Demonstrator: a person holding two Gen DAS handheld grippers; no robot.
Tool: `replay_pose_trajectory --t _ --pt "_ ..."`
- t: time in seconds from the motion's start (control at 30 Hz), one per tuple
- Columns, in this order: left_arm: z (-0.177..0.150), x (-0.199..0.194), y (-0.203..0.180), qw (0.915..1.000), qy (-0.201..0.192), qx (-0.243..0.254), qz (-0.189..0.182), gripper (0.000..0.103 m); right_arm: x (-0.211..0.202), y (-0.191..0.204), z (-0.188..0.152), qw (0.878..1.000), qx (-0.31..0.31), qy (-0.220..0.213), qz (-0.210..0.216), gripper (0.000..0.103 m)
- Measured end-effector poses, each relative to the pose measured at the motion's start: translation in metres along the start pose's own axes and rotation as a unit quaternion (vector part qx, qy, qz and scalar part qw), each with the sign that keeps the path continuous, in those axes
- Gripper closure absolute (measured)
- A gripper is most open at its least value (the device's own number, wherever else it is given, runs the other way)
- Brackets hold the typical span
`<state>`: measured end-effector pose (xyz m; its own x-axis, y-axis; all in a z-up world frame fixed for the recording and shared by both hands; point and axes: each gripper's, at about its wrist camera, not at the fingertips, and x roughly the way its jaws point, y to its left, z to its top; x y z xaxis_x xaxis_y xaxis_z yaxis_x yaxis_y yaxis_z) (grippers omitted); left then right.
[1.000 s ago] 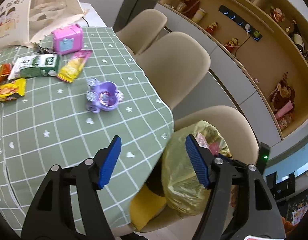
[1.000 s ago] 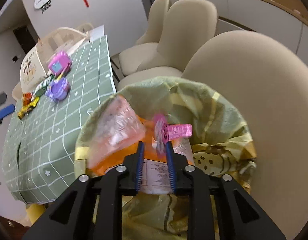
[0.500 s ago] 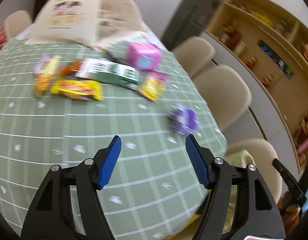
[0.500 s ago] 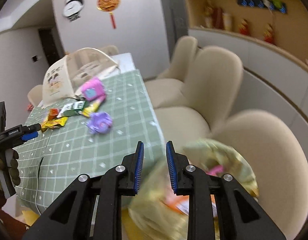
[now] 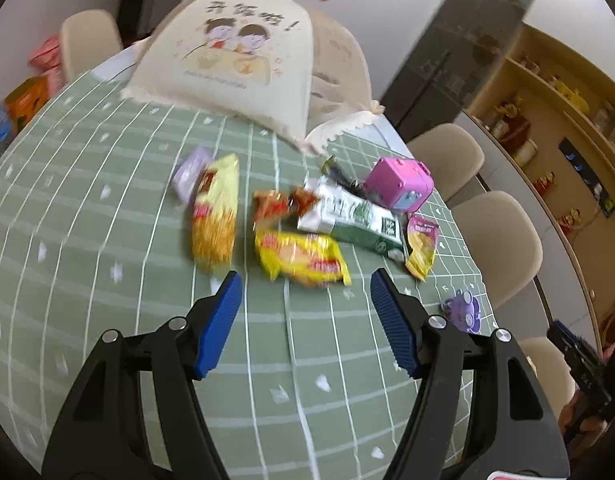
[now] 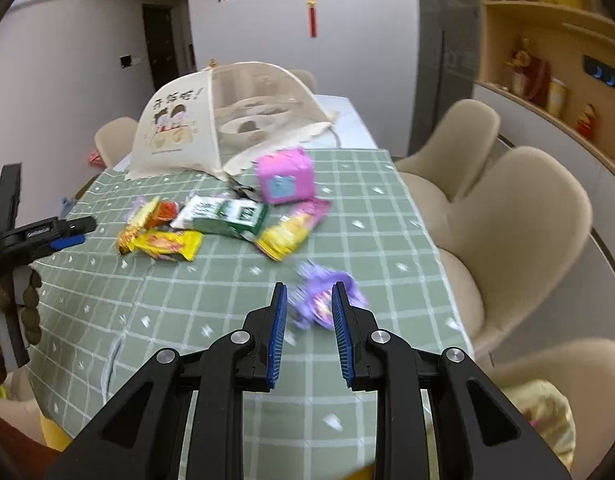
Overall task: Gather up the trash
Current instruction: 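Open both tools over the bag and move them back toward the table, then grasp a black wrapper with the left tool while the right tool grasps a pink snack bag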
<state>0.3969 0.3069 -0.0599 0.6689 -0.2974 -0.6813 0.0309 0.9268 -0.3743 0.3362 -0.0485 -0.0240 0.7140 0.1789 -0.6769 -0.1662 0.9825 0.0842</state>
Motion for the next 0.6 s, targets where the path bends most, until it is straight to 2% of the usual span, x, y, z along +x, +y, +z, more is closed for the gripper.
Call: replay_pose_trajectory --t 0.13,0.3,0.5,0.6 --pt "0.03 0.021 -0.012 0.9986 0.001 0.043 -0.033 0.039 0.025 0.013 0.016 1.0 0.021 0.0 0.001 0.08" --pt "0.072 0.083 -0.036 0.995 0.025 0.058 -0.078 0.039 0.05 0.014 0.026 0.999 0.032 0.014 -0.028 0.08" --pt "0.107 0.187 -0.043 0.9954 0.08 -0.003 -0.051 0.039 0.073 -0.01 0.032 0.993 0.084 0.038 -0.067 0.08" --pt "0.106 0.225 -0.053 0.993 0.109 0.017 -0.042 0.039 0.077 -0.021 0.029 0.989 0.108 0.047 -0.084 0.08"
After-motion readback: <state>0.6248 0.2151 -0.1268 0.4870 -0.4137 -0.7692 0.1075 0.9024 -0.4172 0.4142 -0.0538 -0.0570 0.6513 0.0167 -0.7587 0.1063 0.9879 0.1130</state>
